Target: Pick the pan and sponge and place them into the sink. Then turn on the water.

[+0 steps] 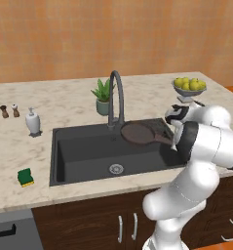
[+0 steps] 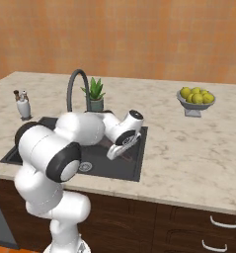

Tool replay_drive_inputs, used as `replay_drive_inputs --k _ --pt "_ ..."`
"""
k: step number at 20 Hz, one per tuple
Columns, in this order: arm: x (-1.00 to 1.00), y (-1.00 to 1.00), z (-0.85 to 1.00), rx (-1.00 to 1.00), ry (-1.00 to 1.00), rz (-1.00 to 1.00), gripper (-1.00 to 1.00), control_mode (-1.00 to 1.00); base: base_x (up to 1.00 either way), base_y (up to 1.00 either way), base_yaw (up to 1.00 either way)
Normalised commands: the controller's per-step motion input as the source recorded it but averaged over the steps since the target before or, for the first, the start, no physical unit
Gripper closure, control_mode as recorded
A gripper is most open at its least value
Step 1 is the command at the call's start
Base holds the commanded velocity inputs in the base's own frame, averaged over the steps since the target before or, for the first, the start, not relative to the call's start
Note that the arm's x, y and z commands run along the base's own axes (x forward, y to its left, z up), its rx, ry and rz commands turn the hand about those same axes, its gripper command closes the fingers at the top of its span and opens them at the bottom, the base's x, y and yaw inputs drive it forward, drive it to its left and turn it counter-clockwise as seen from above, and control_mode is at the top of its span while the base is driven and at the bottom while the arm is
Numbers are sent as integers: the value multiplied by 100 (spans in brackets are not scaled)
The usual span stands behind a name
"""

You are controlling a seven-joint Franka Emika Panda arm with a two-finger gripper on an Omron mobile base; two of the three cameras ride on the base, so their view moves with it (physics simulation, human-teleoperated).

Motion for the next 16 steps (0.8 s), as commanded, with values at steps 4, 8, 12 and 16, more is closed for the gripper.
replay_drive_inputs --k 4,8,12,16 --pt "62 29 -42 -1 0 9 100 -100 0 0 0" --pt "4 46 -62 -11 -12 0 100 -100 0 0 0" --pt "0 56 -53 -11 -10 1 100 -100 0 0 0" --pt "4 50 -71 -11 -1 3 100 -100 0 0 0"
